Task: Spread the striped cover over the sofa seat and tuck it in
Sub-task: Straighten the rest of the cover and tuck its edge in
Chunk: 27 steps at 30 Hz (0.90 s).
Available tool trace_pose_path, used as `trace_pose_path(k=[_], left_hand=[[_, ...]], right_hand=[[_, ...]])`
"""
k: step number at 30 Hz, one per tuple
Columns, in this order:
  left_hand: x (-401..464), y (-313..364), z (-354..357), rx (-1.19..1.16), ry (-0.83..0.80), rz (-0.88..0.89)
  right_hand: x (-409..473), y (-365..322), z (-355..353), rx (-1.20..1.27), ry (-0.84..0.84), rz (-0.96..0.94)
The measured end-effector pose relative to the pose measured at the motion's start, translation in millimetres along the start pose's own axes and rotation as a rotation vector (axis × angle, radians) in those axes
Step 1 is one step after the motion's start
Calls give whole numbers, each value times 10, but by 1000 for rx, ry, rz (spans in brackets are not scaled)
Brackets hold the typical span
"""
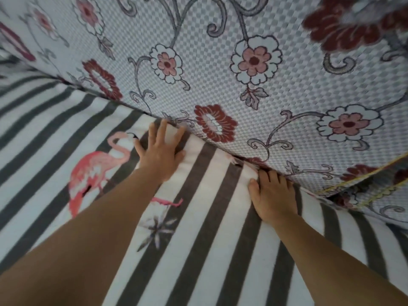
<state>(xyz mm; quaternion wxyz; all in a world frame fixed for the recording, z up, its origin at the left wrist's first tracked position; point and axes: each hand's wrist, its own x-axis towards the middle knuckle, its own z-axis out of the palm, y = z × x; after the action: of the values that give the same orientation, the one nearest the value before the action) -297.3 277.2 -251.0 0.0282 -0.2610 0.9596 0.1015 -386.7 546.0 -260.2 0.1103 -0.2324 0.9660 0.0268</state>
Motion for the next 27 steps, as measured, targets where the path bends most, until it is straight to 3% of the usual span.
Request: trace_pose_path(k=[3, 5, 8, 11, 18, 27], left_hand=[[-170, -270, -170, 49, -73, -30], [-244, -481, -282, 89, -144, -44], [-348, -737, -391, 17, -159, -114], [-400, -961, -479, 61, -226, -154], [-294, -1290, -411, 61, -382, -282], [-134, -1263, -487, 20, -541, -299]], right_hand=[[4, -109, -187, -26, -124, 69], [-26, -358, -342, -53, -90, 53], [-52, -935, -481, 41, 40, -319], [79, -1547, -574, 178, -87, -533], [748, -2615, -553, 245, -212, -567], [1278, -3099, -312, 12, -338, -319]])
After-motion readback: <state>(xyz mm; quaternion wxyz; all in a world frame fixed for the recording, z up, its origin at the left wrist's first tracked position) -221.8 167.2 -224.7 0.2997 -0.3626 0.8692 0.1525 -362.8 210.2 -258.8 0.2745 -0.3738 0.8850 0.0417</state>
